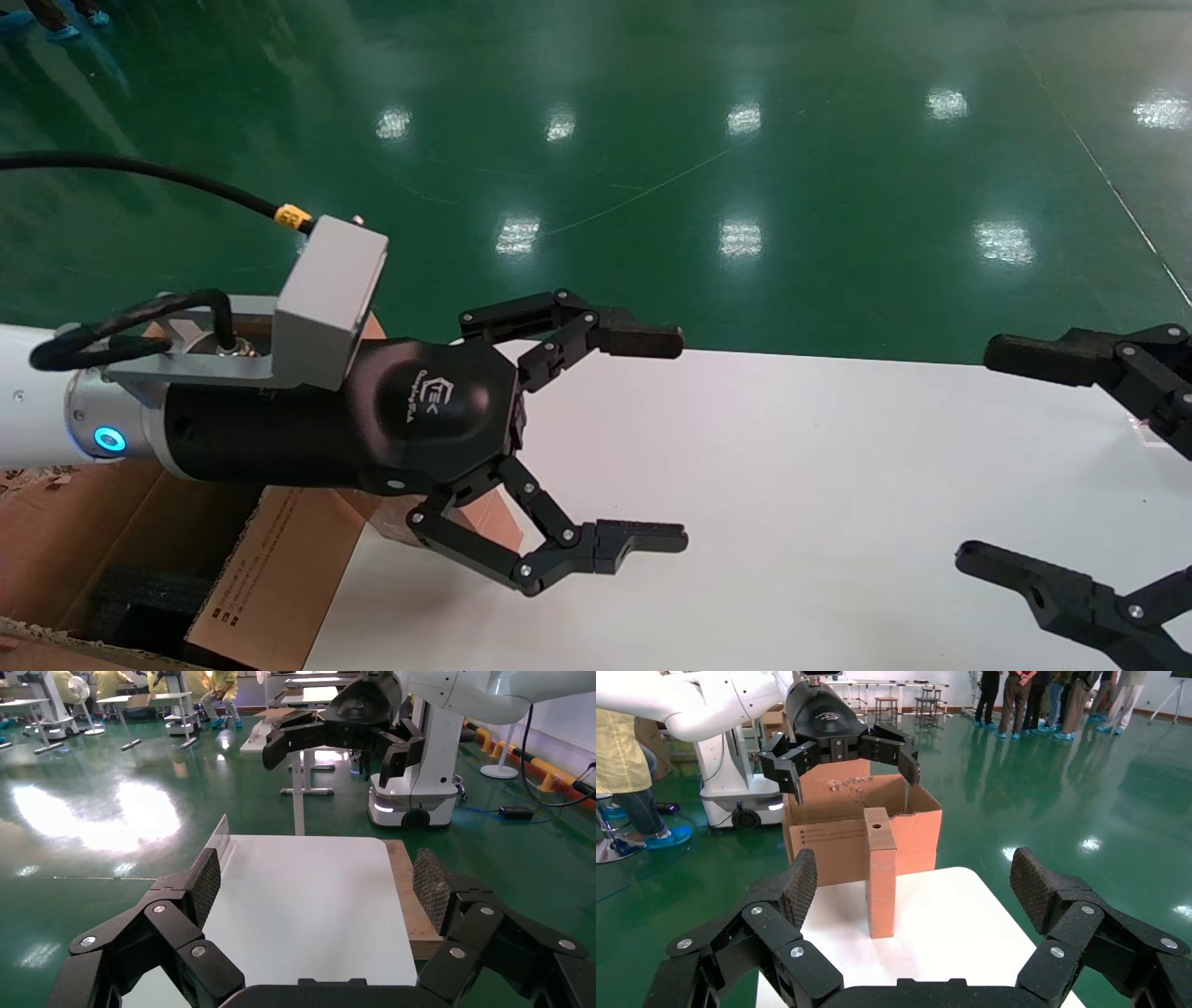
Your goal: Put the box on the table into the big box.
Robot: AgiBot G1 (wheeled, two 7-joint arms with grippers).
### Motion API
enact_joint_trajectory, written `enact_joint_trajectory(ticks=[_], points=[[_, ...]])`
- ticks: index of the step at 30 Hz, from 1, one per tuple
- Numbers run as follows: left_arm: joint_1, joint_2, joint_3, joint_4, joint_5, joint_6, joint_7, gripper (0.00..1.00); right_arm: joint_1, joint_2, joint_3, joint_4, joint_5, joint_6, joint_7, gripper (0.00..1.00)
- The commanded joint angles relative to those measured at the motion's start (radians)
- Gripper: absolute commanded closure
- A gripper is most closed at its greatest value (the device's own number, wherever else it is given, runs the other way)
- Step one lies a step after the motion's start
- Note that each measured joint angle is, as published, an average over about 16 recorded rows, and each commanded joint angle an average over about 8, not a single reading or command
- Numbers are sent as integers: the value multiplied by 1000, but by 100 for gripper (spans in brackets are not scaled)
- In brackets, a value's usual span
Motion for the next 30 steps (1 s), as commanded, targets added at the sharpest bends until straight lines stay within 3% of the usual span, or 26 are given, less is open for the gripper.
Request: enact_joint_trajectory(ticks=[1,19,30], points=[[2,0,0,0,-1,-1,-1,0,0,0,0,0,0,0,0,0],[5,-13,8,24,27,7,12,0,0,0,0,0,0,0,0,0],[-32,-68,59,85,221,40,93,0,0,0,0,0,0,0,0,0]])
